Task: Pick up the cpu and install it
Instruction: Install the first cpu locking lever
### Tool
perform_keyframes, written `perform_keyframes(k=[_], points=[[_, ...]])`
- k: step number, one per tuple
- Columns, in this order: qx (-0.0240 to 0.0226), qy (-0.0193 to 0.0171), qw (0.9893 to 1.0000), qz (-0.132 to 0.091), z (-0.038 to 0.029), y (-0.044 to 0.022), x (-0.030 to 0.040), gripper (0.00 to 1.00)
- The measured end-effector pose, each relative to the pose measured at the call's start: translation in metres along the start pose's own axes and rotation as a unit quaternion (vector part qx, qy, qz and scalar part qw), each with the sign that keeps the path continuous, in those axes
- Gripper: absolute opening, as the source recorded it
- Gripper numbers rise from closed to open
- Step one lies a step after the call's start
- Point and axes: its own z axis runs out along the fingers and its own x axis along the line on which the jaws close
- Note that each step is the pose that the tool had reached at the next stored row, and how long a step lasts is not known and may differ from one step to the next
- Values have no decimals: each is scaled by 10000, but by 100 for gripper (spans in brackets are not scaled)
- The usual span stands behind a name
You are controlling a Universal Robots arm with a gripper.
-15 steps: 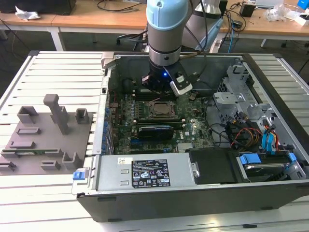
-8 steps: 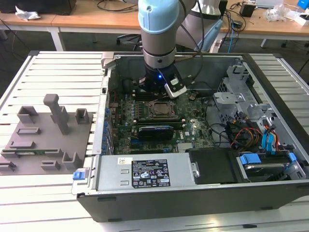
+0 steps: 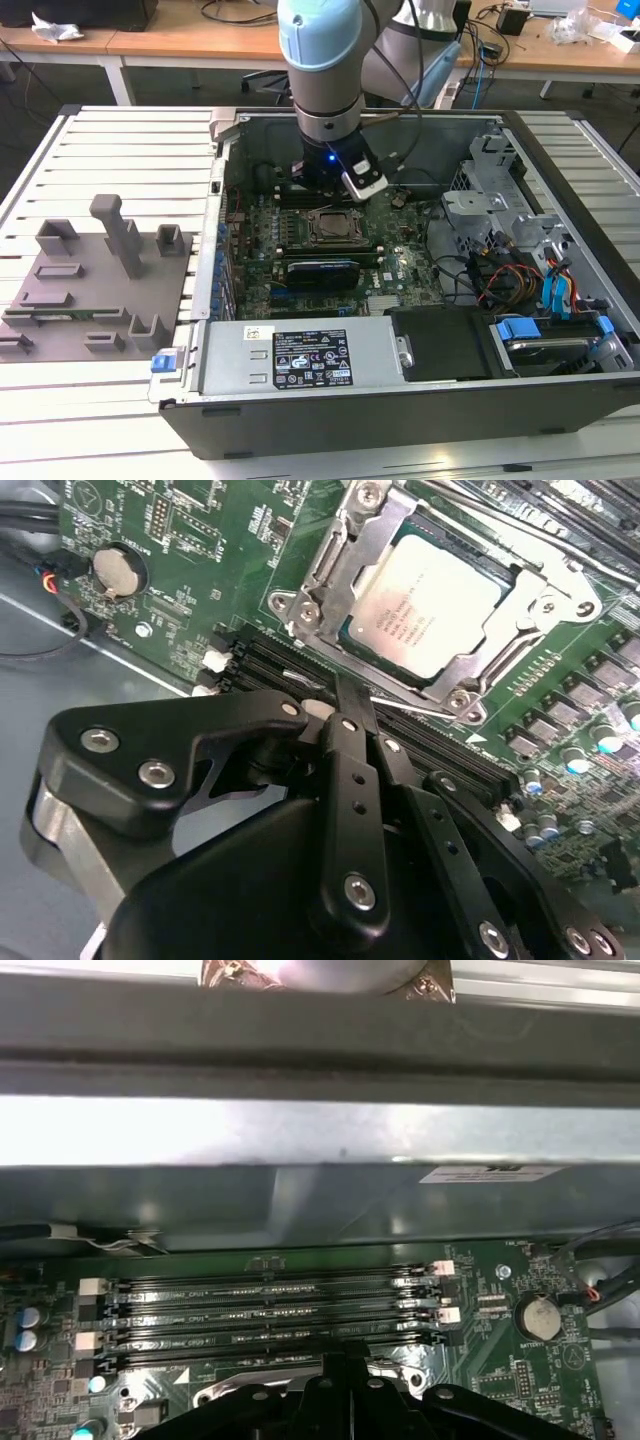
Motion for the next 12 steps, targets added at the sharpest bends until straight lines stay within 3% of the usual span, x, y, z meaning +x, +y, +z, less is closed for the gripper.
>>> perform_keyframes(k=[4,6,9,12], points=[[10,-32,10000,66,6,11,33,11],[52,-89,9995,308,16,9,35,11],[80,-129,9987,477,22,11,36,11],[92,-144,9984,542,28,28,38,11]])
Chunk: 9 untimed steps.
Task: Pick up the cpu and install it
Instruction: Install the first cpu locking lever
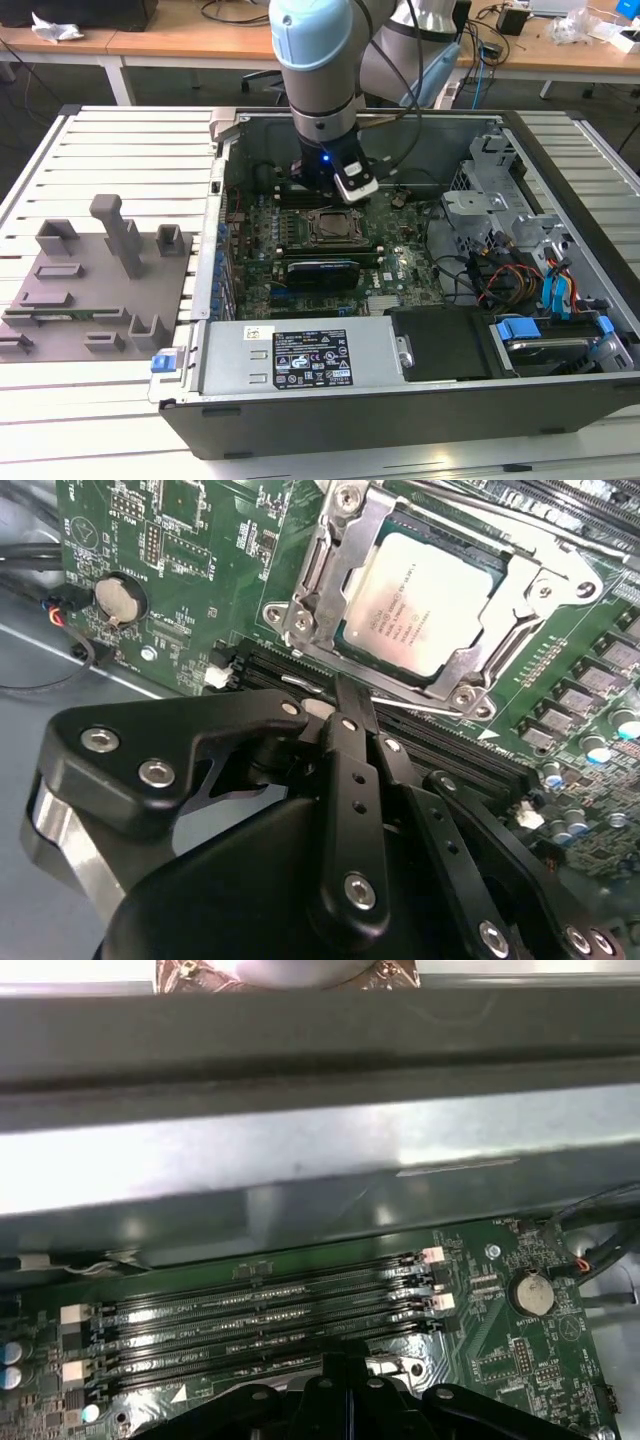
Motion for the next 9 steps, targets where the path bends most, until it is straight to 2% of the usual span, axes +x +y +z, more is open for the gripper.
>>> perform_keyframes(k=[5,9], points=[[15,-21,10000,89,13,50,13,11],[25,-38,9999,136,25,55,18,11]])
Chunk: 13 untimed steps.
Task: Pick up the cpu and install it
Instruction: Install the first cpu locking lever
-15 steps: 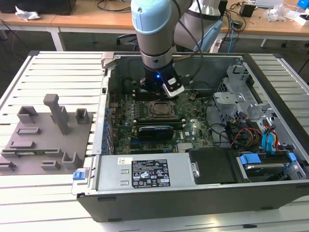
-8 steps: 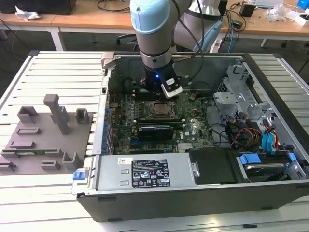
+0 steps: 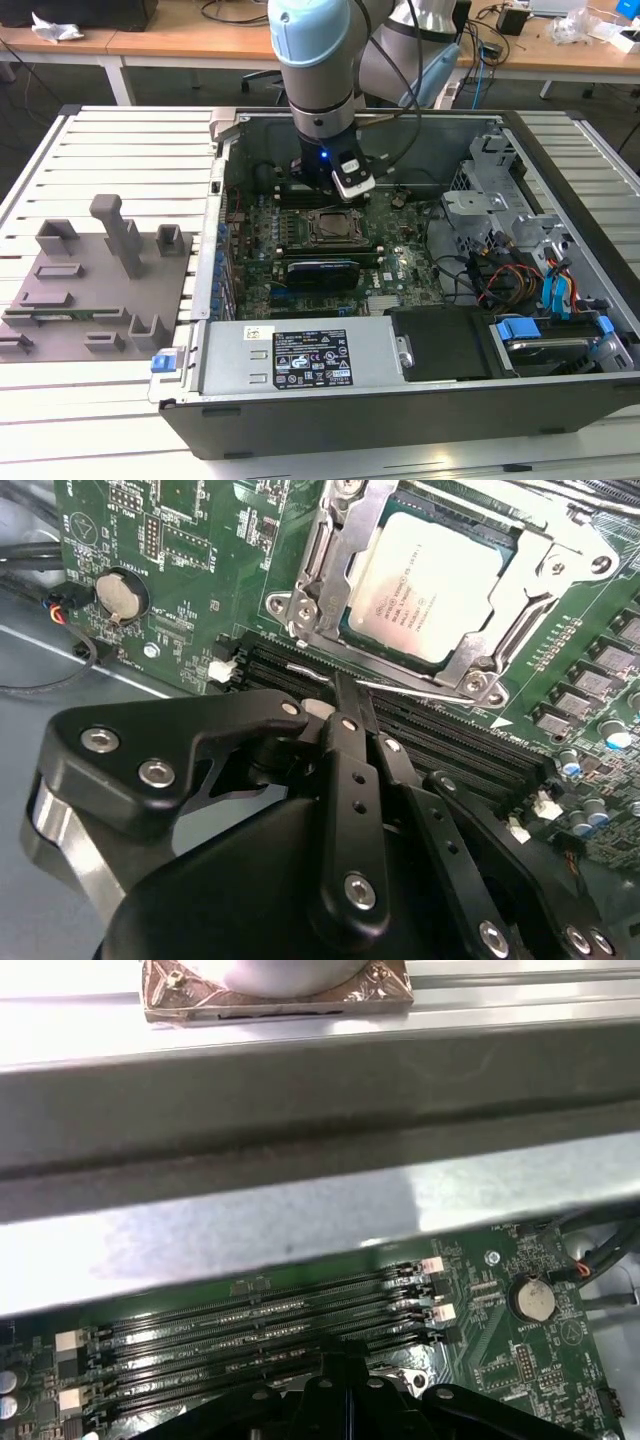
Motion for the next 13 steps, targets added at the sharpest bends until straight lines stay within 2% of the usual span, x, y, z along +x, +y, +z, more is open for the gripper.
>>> perform_keyframes(k=[3,13], points=[[4,-17,10000,13,11,-3,2,11],[10,-20,10000,13,17,19,7,11]])
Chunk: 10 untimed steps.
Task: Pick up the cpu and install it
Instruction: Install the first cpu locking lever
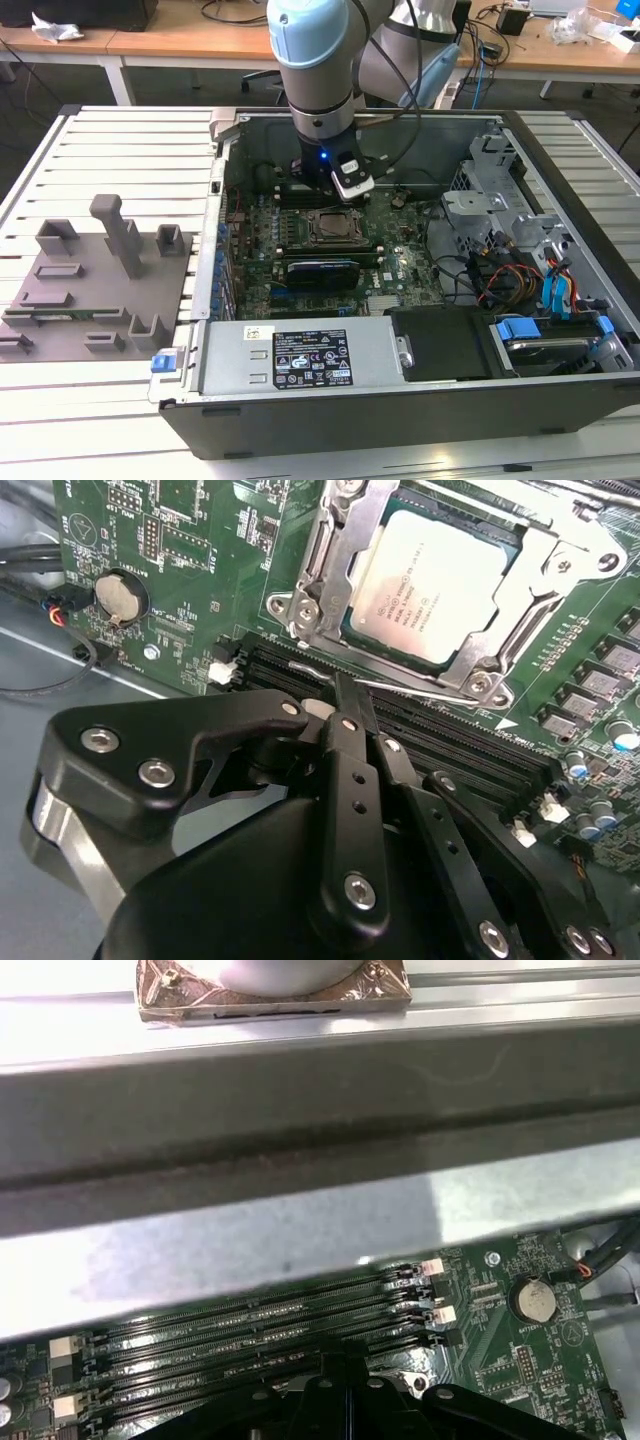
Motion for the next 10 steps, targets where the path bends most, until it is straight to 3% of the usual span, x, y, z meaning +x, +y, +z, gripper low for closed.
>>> perform_keyframes(k=[4,10], points=[[3,-4,10000,-2,3,16,8,11],[-3,-74,10000,-17,10,14,9,11]])
